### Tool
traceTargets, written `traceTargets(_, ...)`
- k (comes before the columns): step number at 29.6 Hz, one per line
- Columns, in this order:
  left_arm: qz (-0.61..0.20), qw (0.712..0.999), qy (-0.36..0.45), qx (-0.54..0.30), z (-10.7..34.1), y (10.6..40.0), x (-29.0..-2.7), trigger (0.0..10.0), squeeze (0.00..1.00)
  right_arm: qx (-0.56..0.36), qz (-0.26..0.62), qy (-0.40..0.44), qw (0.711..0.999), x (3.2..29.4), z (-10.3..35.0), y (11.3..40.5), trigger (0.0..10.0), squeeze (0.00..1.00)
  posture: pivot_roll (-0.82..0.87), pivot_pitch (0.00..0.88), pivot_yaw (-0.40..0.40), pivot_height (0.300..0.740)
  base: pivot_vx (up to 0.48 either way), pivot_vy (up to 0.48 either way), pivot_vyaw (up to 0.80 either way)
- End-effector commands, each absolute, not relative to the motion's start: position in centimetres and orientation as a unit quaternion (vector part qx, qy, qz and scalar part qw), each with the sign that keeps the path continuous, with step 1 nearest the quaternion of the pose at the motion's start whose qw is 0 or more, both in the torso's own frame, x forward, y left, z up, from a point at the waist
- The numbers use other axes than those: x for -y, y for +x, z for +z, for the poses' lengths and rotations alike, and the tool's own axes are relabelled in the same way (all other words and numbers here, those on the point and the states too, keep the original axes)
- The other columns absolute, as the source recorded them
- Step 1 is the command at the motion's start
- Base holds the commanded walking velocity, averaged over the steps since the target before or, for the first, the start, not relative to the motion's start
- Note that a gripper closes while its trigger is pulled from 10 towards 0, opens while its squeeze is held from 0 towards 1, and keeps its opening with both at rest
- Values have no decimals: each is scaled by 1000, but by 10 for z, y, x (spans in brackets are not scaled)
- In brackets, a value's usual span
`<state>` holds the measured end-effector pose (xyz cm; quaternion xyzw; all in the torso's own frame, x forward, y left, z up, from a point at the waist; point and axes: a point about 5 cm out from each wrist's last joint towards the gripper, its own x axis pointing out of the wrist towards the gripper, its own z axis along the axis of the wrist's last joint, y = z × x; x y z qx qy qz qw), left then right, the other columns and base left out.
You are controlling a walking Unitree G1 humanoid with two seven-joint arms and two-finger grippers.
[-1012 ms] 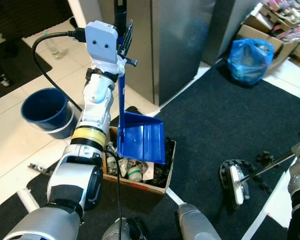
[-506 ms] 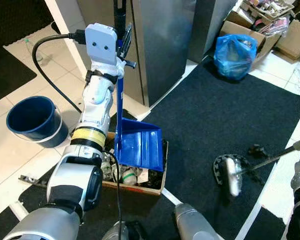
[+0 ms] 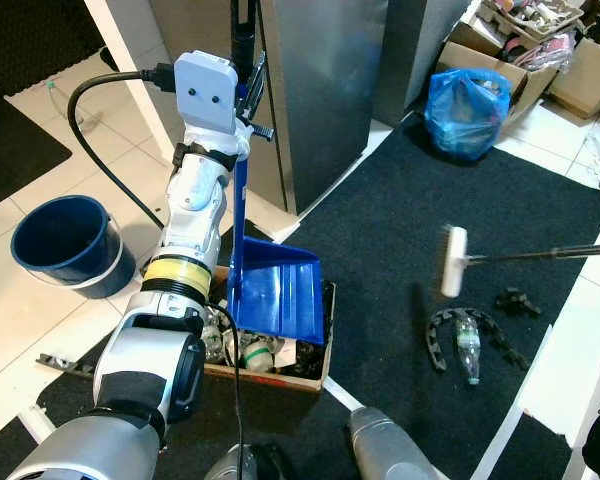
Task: Sweep floor
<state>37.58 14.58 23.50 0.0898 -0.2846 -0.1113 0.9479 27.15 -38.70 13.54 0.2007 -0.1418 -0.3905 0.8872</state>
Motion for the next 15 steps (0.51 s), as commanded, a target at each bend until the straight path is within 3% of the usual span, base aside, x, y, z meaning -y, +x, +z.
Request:
traceTargets(1,-120,947,92,283,233,375,-141,10000,0,165,-390,176,889,389,146,271,10000,0,8,0,27,740,0,0,-800)
traceTargets(15,-93,962,53,251,229,380,-157,10000,0,113,-373,140,910,369,132,282,10000,0,19,0,22,740,0,0,-800)
